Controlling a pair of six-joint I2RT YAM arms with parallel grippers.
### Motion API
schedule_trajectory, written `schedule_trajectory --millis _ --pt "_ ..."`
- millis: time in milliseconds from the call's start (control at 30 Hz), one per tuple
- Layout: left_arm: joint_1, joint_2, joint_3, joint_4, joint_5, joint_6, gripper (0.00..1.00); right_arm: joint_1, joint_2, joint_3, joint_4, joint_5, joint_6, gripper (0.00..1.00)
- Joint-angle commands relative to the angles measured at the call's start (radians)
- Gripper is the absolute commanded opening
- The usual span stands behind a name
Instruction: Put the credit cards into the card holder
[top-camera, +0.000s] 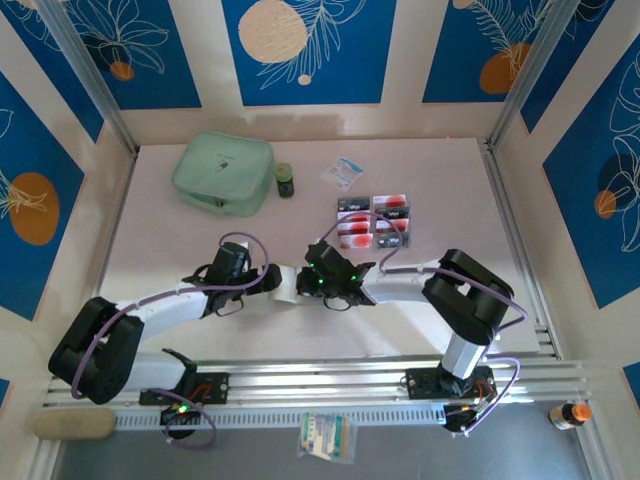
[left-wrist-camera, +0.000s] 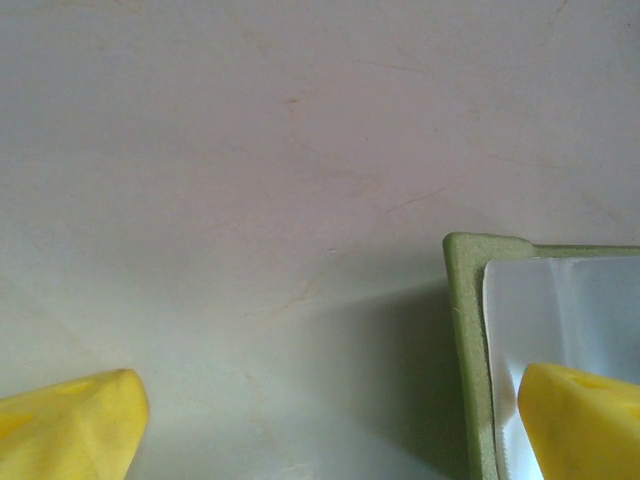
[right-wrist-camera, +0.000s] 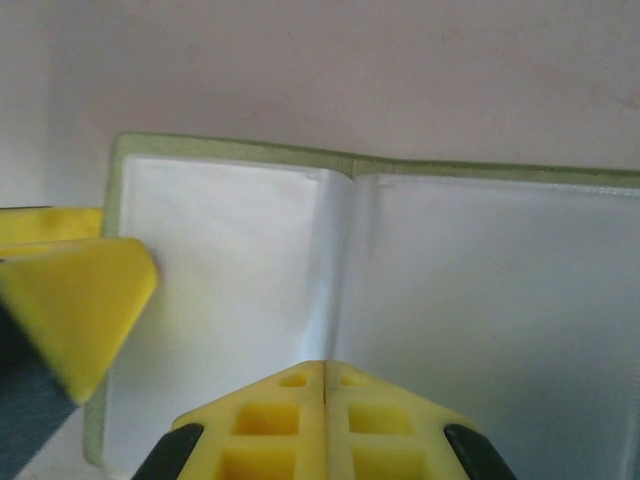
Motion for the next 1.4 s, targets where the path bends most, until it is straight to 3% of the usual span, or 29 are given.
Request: schedule_trajectory --millis 0,467,700,1033,1367 --pt "0.021 0.025 -0.013 -0.014 -0.002 0.018 0.97 0.003 0.031 0.042 0.047 -0.045 -0.027 0.00" --pt "0.042 -0.010 0.041 -0.065 0.026 0.011 1.00 0.003 0.133 0.062 0.080 -0.088 0.001 0.00" --pt "0.054 -0.078 0.115 -0.107 0.102 -0.063 1.00 0.001 0.169 0.052 0.092 -0.097 0.029 0.00" --pt "0.046 -0.041 0.074 0.226 0.290 -0.350 1.00 0.002 0.172 0.015 0.120 -0.091 0.057 0.00" --pt "-0.018 0.035 0.001 0.503 0.278 -0.543 1.00 0.002 0.178 0.005 0.136 -0.092 0.070 0.00"
